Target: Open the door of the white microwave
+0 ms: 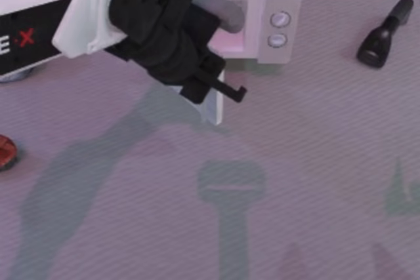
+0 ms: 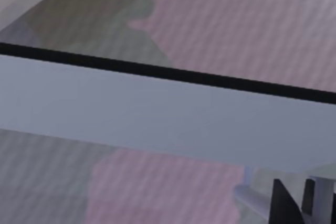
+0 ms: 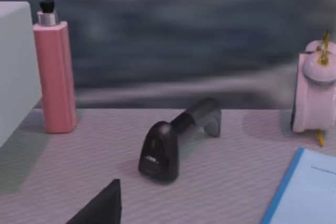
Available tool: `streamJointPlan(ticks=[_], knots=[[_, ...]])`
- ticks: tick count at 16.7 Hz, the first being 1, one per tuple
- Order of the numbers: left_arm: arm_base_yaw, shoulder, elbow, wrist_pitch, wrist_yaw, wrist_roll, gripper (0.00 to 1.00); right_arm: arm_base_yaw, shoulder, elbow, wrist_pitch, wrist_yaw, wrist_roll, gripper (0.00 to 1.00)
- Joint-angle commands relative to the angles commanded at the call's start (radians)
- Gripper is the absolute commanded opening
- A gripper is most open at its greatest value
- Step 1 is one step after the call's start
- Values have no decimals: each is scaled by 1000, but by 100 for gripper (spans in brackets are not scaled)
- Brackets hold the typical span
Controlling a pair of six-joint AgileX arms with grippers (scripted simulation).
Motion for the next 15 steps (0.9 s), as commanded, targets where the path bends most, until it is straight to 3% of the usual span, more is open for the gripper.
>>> streamJointPlan(ticks=[9,15], knots=[[49,-53,-59,-3,78,135,0,0,0,0,0,0,0,100],[52,-54,-63,-5,81,142,0,0,0,0,0,0,0,100]])
